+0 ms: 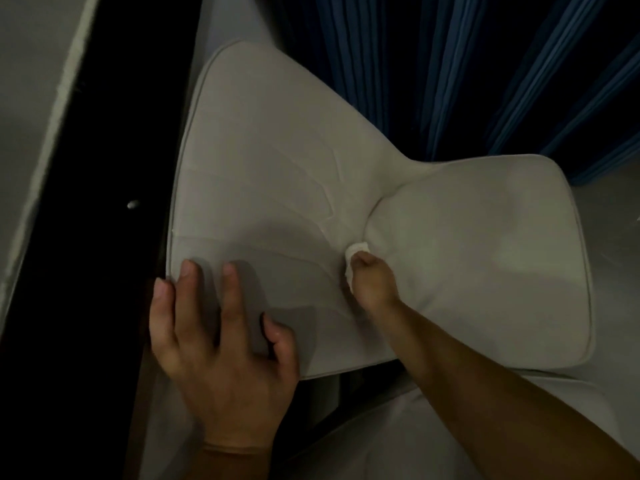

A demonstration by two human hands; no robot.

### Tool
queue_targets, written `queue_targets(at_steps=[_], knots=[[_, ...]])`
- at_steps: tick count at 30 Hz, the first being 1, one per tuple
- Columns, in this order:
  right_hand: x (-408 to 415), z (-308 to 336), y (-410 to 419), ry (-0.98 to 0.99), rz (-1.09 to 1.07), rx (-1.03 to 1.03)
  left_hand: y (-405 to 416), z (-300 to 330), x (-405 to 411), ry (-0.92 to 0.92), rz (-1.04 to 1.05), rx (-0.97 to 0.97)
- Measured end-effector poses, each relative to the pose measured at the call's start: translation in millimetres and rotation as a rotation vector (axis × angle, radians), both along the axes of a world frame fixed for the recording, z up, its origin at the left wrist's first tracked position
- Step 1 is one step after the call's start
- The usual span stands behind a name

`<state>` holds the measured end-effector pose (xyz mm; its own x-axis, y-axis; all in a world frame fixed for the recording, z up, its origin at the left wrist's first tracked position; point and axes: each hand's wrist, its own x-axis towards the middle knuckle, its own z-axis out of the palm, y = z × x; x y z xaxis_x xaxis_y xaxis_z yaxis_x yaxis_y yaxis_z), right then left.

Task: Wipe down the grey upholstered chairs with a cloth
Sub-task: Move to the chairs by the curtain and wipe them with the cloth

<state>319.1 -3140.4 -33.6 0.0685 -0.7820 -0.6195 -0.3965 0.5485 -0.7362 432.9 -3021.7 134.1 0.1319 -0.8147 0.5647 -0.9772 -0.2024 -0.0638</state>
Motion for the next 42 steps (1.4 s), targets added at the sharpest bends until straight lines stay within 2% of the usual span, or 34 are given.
queue_targets(at_steps=[2, 6, 8, 13, 16, 19, 21, 22, 24, 26, 29, 32, 36, 42], knots=[[12, 35, 11, -0.079, -0.062, -0.194, -2, -1, 0, -0.006, 0.001, -0.009], [27, 97, 34, -0.339, -0.198, -0.446, -3, -3, -4, -0.006, 0.027, -0.028], [38, 113, 33, -0.419, -0.196, -0.572, -4, -4, -4, 0.0, 0.029, -0.025], [59, 92, 4, -0.232, -0.117, -0.741, -4, -5, -4, 0.003, 0.042, -0.042], [52, 44, -26, -0.125, -0.117, -0.557, -6, -5, -5, 0.004, 0.051, -0.049], [25, 0, -39, -0.092, -0.121, -0.133, -6, -5, -7, 0.026, 0.051, -0.064], [15, -2, -37, -0.047, -0.166, -0.107, -7, -5, -8, 0.041, 0.032, -0.081], [15, 7, -36, -0.066, -0.218, -0.16, -9, -5, -7, 0.043, 0.028, -0.083], [25, 51, -35, -0.323, -0.346, -0.291, -11, -6, -6, 0.04, 0.037, -0.073], [40, 100, -39, -0.48, -0.323, -0.496, -11, -7, -6, 0.04, 0.038, -0.072], [62, 162, -43, -0.356, -0.064, -0.917, -9, -8, -5, 0.044, 0.029, -0.102], [76, 176, -44, -0.27, 0.038, -1.109, -11, -8, -6, 0.042, 0.035, -0.098], [80, 152, -64, -0.16, -0.068, -0.949, -12, -7, -7, 0.055, 0.029, -0.115], [52, 96, -117, -0.038, -0.202, -0.342, -11, -8, -6, 0.051, 0.029, -0.101]])
